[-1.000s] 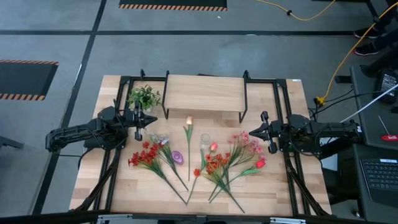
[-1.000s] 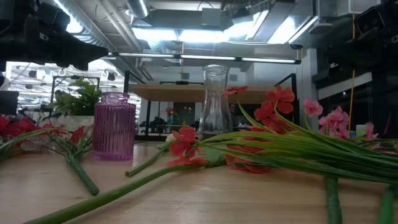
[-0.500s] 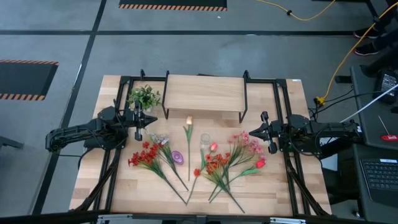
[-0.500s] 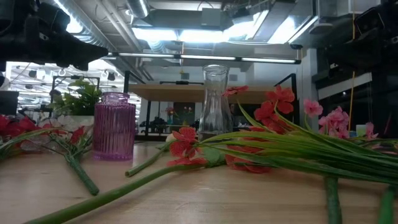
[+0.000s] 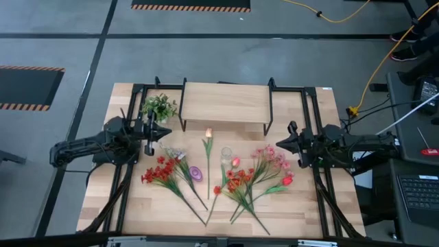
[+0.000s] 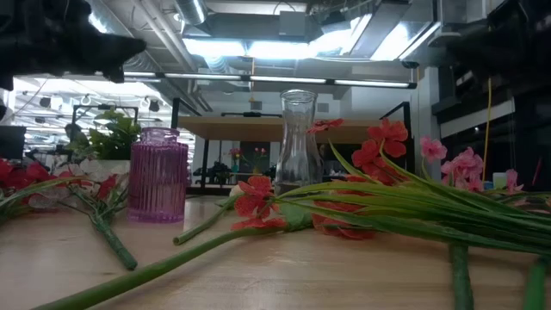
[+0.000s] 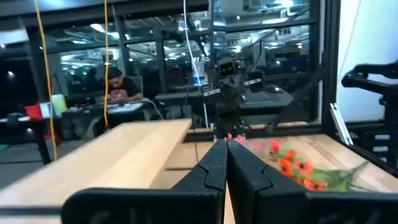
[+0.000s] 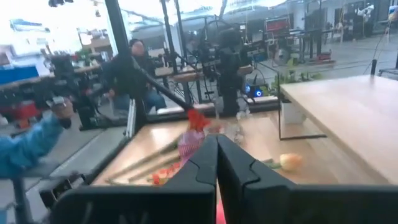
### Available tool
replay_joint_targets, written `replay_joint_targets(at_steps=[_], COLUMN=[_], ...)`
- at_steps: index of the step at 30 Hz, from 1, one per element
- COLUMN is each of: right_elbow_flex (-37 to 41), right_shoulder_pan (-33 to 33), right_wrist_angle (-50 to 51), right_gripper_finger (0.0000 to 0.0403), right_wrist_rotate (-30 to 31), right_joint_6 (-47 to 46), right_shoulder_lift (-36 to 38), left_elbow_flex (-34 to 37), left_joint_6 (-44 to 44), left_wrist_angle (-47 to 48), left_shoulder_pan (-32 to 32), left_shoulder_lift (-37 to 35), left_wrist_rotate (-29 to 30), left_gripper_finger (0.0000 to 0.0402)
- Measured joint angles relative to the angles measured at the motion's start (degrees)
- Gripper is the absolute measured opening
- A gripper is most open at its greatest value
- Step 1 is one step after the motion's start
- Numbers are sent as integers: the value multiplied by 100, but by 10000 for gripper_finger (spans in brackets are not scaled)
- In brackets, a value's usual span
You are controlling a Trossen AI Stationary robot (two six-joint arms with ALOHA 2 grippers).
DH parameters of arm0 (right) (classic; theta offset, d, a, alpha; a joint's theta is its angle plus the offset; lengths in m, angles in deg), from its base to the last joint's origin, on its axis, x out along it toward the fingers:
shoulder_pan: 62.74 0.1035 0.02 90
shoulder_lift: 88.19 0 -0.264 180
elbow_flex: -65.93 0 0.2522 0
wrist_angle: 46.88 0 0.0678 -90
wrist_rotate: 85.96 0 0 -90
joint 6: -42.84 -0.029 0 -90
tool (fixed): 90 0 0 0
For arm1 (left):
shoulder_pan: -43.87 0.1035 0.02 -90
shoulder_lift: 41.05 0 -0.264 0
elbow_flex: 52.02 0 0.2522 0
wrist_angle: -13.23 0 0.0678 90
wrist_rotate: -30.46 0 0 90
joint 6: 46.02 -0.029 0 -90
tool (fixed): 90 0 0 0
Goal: Pick and place flowers into a vace then onto a shelf
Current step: Put the right orange flowers into the transparent vase
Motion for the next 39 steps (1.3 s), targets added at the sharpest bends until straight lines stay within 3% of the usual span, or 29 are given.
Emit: replay_joint_targets(at_steps=[5, 11, 16, 22, 28, 31, 39], right_elbow_flex=[-629, -1154, -1199, -1203, -1204, -1204, -1204], right_shoulder_pan=[0, -2, 0, 0, 0, 2, 65], right_wrist_angle=[197, 267, -270, -698, -896, -954, -967], right_gripper_finger=[3, 3, 3, 3, 3, 3, 2], right_wrist_rotate=[29, 519, 511, 496, 466, 268, 147], right_joint_6=[287, 599, 632, 644, 620, 620, 396], right_shoulder_lift=[-570, -1546, -2256, -2740, -2825, -2825, -2856], left_elbow_flex=[-394, -623, -641, -647, -855, -1064, -1609], left_joint_6=[15, 535, 750, 739, 421, 307, 283], left_wrist_angle=[-11, -93, -988, -1673, -1600, -1520, -460], left_shoulder_pan=[2, 0, -270, -895, -1547, -1808, -2378], left_shoulder_lift=[454, 1323, 2062, 2704, 3197, 3434, 4010], left_wrist_rotate=[24, 198, -134, -48, 948, 1113, 2302], left_gripper_finger=[1, 2, 2, 1, 2, 1, 2])
